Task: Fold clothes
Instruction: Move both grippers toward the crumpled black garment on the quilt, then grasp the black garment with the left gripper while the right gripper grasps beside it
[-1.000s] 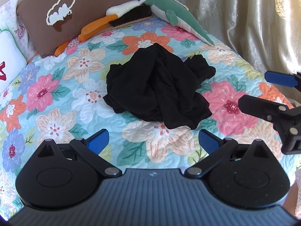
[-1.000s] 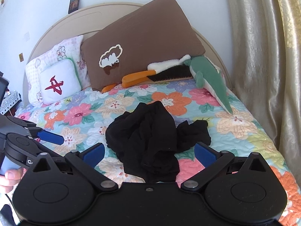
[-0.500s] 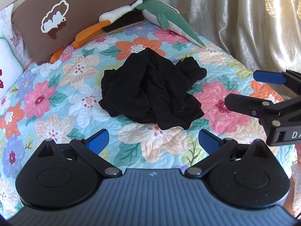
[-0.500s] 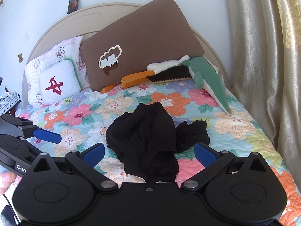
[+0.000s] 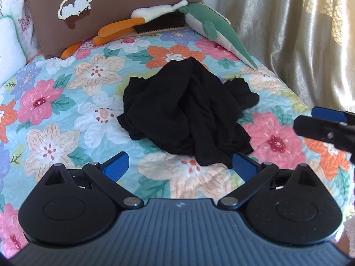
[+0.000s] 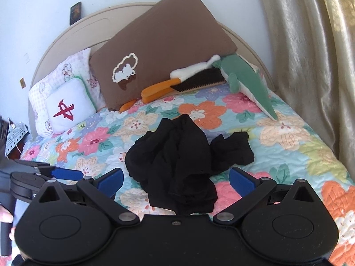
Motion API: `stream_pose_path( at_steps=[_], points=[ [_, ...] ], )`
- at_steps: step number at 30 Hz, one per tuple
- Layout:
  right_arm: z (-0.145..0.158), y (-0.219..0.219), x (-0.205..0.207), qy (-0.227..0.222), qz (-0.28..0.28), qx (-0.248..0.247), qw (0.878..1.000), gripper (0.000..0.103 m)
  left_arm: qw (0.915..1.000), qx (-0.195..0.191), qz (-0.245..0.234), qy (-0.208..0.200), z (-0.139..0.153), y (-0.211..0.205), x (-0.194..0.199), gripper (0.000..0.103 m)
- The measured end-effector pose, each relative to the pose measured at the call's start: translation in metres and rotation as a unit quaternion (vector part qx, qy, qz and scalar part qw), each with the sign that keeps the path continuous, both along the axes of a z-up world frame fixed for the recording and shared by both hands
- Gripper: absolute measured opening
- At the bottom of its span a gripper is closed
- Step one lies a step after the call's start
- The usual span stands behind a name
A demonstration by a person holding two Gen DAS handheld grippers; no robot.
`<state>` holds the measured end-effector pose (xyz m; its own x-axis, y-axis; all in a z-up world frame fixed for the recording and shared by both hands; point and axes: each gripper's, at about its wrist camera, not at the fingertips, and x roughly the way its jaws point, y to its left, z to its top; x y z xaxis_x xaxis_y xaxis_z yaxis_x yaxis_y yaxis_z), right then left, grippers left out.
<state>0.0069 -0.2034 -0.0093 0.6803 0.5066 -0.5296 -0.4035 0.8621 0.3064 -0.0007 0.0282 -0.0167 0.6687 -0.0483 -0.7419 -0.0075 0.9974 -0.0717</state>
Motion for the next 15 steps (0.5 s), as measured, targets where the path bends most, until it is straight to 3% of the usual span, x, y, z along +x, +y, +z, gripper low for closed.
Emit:
stream_pose_path(
  at_steps=[6, 10, 15],
  points=[
    [-0.023, 0.005, 0.045, 0.036, -0.036, 0.053, 0.997, 0.103, 0.9994, -0.010, 0.017, -0.027, -0.021, 0.014, 0.027, 0.098],
    [-0.052, 0.002, 0.074, 0.056, -0.058, 0.040, 0.996, 0.103, 0.9985, -0.024, 0.025, -0.041, -0.033, 0.026, 0.041, 0.097],
    [-0.077, -0.013, 0.108, 0.098, -0.080, 0.098, 0.987, 0.103, 0.9981, -0.045, 0.036, -0.023, -0.051, 0.045, 0.066, 0.097]
  ],
)
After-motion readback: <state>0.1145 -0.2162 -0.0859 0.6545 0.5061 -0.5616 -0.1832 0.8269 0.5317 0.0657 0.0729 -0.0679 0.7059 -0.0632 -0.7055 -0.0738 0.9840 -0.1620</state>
